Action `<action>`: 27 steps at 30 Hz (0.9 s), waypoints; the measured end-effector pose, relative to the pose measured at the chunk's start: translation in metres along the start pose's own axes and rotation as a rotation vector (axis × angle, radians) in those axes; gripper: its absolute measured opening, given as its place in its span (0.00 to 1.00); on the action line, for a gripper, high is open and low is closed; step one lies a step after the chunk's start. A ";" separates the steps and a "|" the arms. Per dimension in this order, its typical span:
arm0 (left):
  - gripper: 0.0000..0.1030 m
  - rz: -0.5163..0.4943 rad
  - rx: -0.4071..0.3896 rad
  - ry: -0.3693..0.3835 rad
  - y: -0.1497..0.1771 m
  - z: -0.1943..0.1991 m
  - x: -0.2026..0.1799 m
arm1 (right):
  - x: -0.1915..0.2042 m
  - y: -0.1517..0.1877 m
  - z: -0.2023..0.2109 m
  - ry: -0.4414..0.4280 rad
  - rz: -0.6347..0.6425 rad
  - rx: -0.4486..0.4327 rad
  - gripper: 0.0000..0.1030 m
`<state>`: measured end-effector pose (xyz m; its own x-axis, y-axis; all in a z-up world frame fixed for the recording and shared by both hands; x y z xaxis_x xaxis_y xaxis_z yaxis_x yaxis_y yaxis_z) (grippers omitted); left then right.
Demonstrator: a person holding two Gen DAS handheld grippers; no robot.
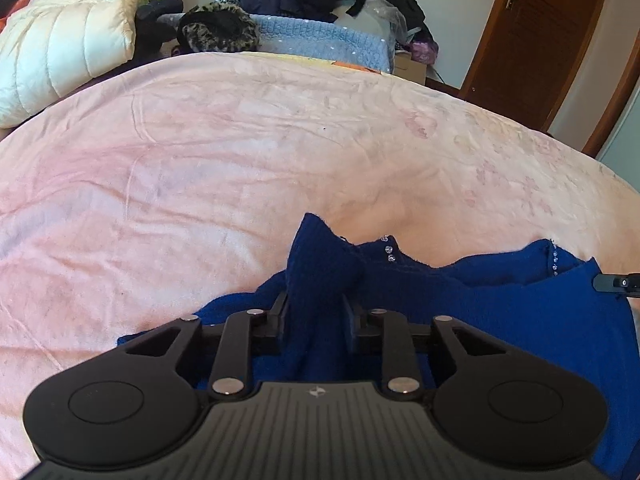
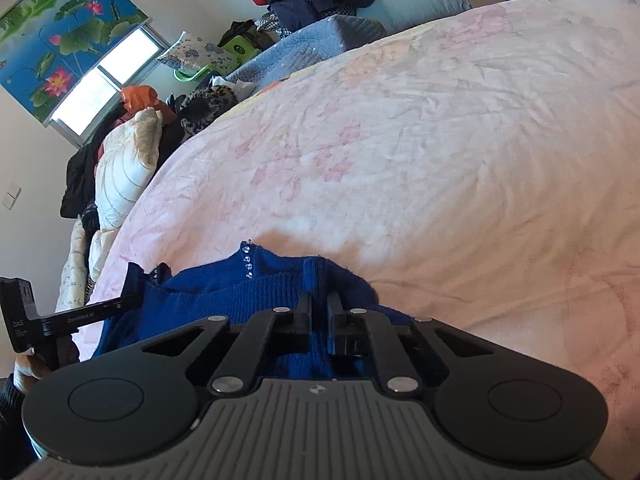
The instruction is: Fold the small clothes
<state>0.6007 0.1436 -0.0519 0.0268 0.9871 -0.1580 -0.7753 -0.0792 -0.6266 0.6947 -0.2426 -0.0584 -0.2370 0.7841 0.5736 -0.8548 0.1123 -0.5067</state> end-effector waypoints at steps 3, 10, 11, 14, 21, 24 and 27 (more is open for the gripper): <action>0.09 0.019 -0.011 0.004 -0.003 0.006 0.000 | 0.004 -0.003 0.007 -0.024 -0.009 -0.038 0.09; 0.09 0.080 -0.044 -0.006 -0.010 0.011 0.009 | 0.002 -0.015 0.022 -0.065 -0.069 -0.105 0.08; 0.09 0.092 -0.036 -0.009 -0.009 0.008 0.012 | -0.003 -0.015 0.019 -0.058 -0.081 -0.098 0.08; 0.08 0.107 -0.021 -0.012 -0.004 0.002 0.014 | -0.014 -0.007 0.007 -0.024 -0.097 -0.062 0.08; 0.08 0.163 -0.067 0.028 -0.011 0.011 0.023 | -0.009 -0.016 0.013 -0.075 -0.113 -0.102 0.08; 0.08 0.185 -0.024 -0.005 -0.002 -0.004 0.029 | -0.015 -0.007 -0.005 -0.016 -0.097 -0.048 0.08; 0.08 0.180 -0.039 -0.026 -0.002 -0.003 0.026 | -0.015 -0.006 -0.002 -0.022 -0.115 -0.067 0.08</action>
Point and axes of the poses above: each gripper's, at about its wrist camera, not at the fingertips, and z roughly against the way its jaws point, x to its left, y to its underside, the point moved 7 cm from there along -z, roughly the way its jaws point, and after that the axes turned 1 degree about y, right-handed, at the moved point
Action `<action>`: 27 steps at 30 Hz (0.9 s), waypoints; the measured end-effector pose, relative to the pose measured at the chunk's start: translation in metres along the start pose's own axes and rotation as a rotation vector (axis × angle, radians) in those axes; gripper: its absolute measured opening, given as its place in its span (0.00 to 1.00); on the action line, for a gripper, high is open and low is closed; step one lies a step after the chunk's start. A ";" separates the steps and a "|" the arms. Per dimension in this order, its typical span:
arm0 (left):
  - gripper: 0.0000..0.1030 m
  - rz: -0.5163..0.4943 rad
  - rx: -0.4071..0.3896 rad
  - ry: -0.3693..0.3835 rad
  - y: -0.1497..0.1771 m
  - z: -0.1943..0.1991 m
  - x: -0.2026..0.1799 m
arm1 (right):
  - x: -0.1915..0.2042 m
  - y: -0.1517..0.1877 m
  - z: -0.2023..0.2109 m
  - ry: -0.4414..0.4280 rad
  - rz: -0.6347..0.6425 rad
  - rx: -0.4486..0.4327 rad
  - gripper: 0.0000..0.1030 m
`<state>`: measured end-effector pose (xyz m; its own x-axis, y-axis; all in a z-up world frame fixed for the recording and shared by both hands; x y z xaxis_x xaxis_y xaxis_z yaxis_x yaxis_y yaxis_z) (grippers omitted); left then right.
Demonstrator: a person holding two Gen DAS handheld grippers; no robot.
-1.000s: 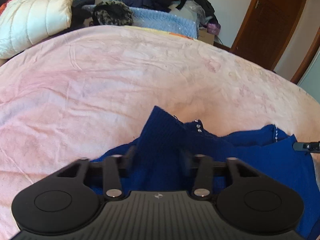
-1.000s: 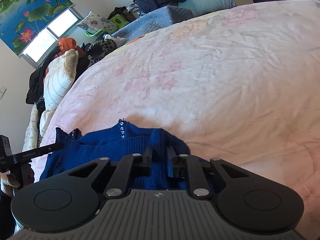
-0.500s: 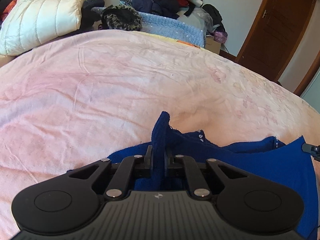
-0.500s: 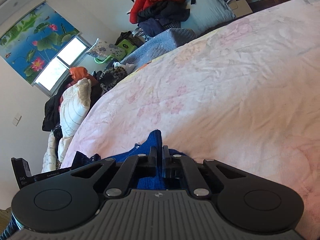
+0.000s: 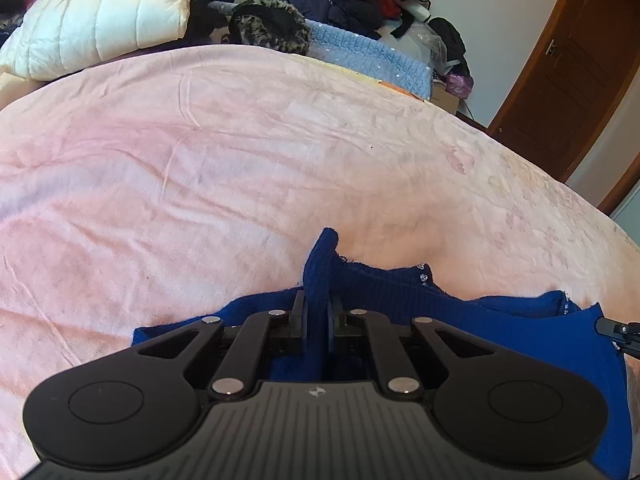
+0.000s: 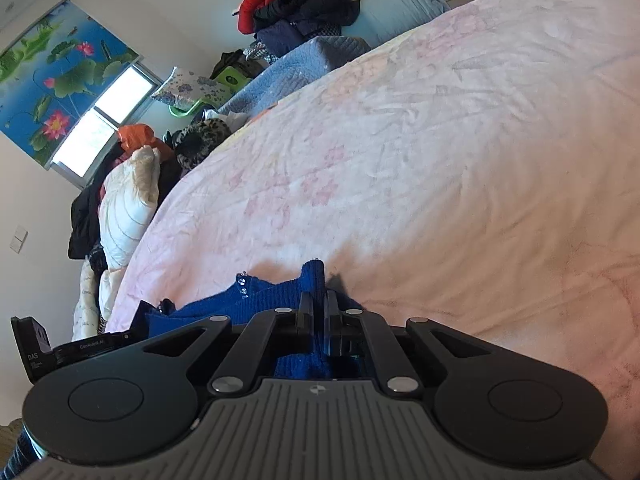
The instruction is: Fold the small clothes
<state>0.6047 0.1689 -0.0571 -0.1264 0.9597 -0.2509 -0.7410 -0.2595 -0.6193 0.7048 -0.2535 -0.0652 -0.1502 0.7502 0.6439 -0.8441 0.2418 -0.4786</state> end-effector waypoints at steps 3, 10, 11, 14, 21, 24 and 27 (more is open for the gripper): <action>0.09 -0.054 -0.009 -0.014 0.001 0.008 -0.006 | 0.000 0.004 0.002 0.018 -0.005 0.007 0.18; 0.13 -0.116 -0.185 -0.013 0.031 0.093 -0.028 | 0.052 0.026 0.069 -0.024 0.197 -0.111 0.29; 0.14 -0.166 -0.183 0.003 0.044 0.098 -0.042 | 0.063 0.039 0.069 -0.063 0.215 -0.071 0.34; 0.14 -0.339 -0.134 0.029 0.086 0.095 -0.087 | 0.091 0.078 0.054 -0.083 0.327 0.040 0.38; 0.15 -0.476 -0.153 0.010 0.134 0.071 -0.099 | 0.069 0.097 0.032 -0.035 0.335 0.099 0.28; 0.15 -0.434 -0.142 0.022 0.130 0.069 -0.096 | 0.058 0.093 0.032 -0.043 0.244 0.110 0.14; 0.16 -0.372 -0.102 0.002 0.123 0.076 -0.095 | 0.068 0.098 0.045 0.008 0.264 0.084 0.20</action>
Point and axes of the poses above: each gripper's, at about its wrist camera, not at the fingertips, and z roughly against the way its jaws point, x to its left, y to its underside, the point moved 7 cm from there along -z, roughly the way its jaws point, and after that the axes turned 1 degree about y, right-handed, at the moved point
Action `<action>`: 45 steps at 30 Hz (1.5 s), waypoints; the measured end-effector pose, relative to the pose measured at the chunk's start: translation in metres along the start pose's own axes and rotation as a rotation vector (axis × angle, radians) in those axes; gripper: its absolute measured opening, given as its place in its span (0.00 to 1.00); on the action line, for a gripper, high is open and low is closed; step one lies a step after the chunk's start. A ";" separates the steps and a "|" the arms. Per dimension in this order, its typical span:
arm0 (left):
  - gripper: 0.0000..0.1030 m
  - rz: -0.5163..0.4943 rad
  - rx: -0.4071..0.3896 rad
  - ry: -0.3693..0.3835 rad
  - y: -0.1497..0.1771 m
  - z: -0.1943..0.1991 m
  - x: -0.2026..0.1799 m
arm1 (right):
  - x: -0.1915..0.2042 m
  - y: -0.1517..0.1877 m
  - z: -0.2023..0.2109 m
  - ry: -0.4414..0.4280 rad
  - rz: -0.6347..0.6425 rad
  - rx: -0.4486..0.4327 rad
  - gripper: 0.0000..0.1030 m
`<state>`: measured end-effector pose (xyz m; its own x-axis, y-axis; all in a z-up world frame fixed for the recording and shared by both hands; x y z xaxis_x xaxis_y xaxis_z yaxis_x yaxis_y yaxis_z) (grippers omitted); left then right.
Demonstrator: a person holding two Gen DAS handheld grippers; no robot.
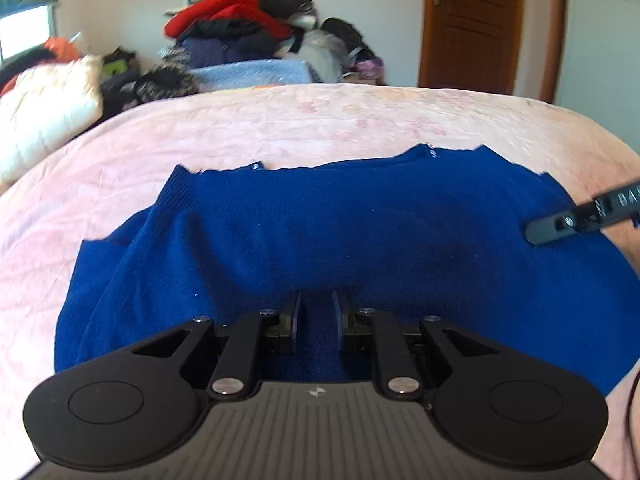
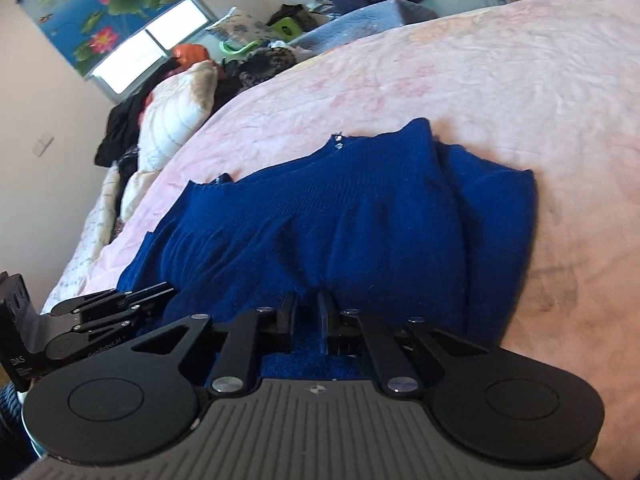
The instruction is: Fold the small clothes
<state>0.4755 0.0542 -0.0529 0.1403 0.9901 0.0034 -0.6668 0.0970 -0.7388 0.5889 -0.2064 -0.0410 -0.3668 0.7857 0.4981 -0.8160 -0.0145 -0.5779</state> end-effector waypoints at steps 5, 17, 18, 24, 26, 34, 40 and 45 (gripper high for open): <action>0.72 0.007 0.003 -0.085 0.005 0.020 0.003 | 0.033 0.025 0.033 -0.019 0.106 -0.035 0.40; 0.82 0.035 -0.025 -0.092 0.021 0.007 0.008 | 0.026 0.052 0.027 -0.013 0.115 -0.017 0.39; 0.82 0.031 -0.030 -0.092 0.021 0.006 0.008 | 0.027 0.051 0.029 0.002 0.116 -0.011 0.39; 0.82 0.036 -0.033 -0.090 0.022 0.006 0.007 | 0.045 0.052 0.049 -0.012 0.094 -0.056 0.48; 0.82 0.035 -0.033 -0.090 0.022 0.006 0.007 | 0.041 0.061 0.042 0.026 0.108 -0.011 0.51; 0.82 0.085 -0.102 -0.108 0.021 0.036 0.019 | 0.032 0.064 0.063 -0.007 -0.011 -0.052 0.53; 0.82 0.757 -0.142 0.067 0.072 0.095 0.101 | 0.017 0.071 0.103 -0.091 -0.158 -0.112 0.56; 0.82 1.067 -0.167 0.141 0.103 0.103 0.123 | 0.039 0.078 0.097 -0.141 -0.146 -0.086 0.57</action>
Point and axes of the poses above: each gripper's, at about its wrist camera, not at the fingertips, and z roughly against the way its jaws point, x to its left, y to its underside, the point moved 7 cm from there along -z, roughly the way its jaws point, and after that the axes turned 1 degree about y, right-handed, at the moved point
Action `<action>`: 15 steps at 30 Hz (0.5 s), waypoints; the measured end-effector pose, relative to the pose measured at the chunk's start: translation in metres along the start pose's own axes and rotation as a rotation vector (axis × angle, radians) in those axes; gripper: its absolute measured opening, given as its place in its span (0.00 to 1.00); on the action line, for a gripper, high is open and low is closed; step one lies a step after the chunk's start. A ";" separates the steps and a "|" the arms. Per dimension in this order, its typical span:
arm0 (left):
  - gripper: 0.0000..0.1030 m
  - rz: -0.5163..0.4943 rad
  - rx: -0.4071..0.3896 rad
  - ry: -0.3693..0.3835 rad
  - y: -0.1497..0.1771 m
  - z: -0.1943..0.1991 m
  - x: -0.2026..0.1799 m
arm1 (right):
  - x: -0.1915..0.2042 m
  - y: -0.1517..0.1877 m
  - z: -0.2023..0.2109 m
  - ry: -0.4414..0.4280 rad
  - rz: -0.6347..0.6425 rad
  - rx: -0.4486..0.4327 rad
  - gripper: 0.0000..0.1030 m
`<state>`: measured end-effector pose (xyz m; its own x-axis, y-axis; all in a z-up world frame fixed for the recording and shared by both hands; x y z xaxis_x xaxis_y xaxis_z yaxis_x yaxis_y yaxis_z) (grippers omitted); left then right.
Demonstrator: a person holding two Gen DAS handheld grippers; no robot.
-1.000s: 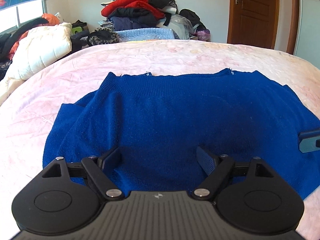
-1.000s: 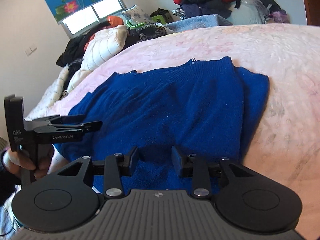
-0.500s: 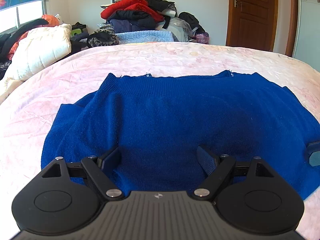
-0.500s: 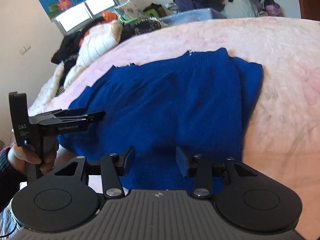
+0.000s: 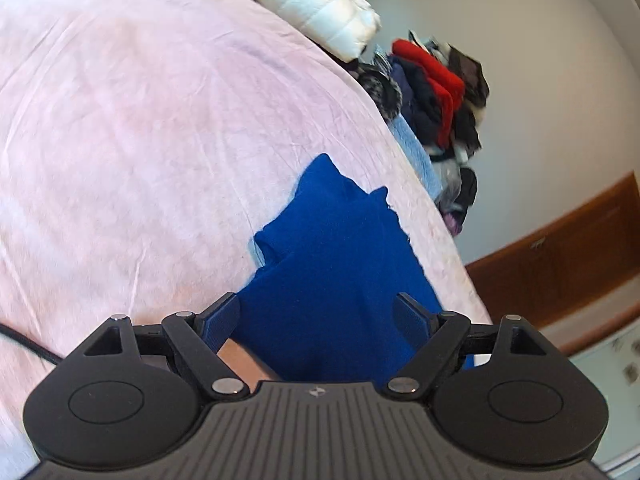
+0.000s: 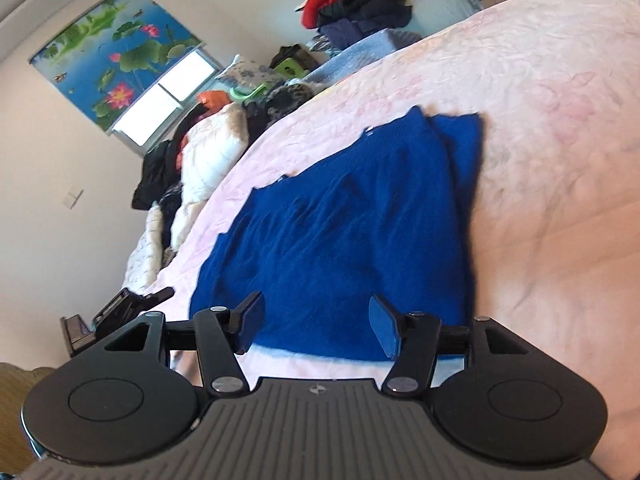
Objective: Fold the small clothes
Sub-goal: 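Grasp the sweater side edge with the left gripper while the right tool approaches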
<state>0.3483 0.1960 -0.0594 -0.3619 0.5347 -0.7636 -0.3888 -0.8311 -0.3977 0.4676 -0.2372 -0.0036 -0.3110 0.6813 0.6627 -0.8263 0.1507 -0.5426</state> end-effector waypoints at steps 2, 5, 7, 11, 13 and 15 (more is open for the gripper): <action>0.82 0.070 0.014 0.028 0.003 -0.004 0.001 | 0.014 0.004 -0.008 -0.022 0.019 0.021 0.58; 0.82 0.193 0.008 0.035 0.006 -0.001 0.007 | 0.035 0.009 -0.016 -0.036 0.055 0.053 0.62; 0.81 0.255 -0.001 0.010 0.011 0.003 0.011 | 0.048 0.010 -0.018 -0.060 0.080 0.069 0.63; 0.81 0.321 0.002 0.010 0.017 0.002 0.017 | 0.063 0.010 -0.025 -0.080 0.110 0.086 0.69; 0.81 0.325 0.000 0.004 0.019 0.003 0.017 | 0.065 0.009 -0.031 -0.074 0.113 0.100 0.69; 0.81 0.306 -0.009 -0.007 0.015 -0.003 0.015 | 0.070 0.010 -0.035 -0.087 0.117 0.114 0.69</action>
<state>0.3393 0.1909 -0.0787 -0.4665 0.2606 -0.8452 -0.2536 -0.9549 -0.1544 0.4545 -0.1630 0.0192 -0.4437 0.6240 0.6432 -0.8284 -0.0118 -0.5600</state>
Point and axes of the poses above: each gripper's, at about its wrist camera, not at the fingertips, and z roughly against the way its jaws point, x to its left, y to its underside, the point moved 7 cm from there along -z, roughly the way its jaws point, and after that the axes turned 1 degree about y, right-handed, at the moved point
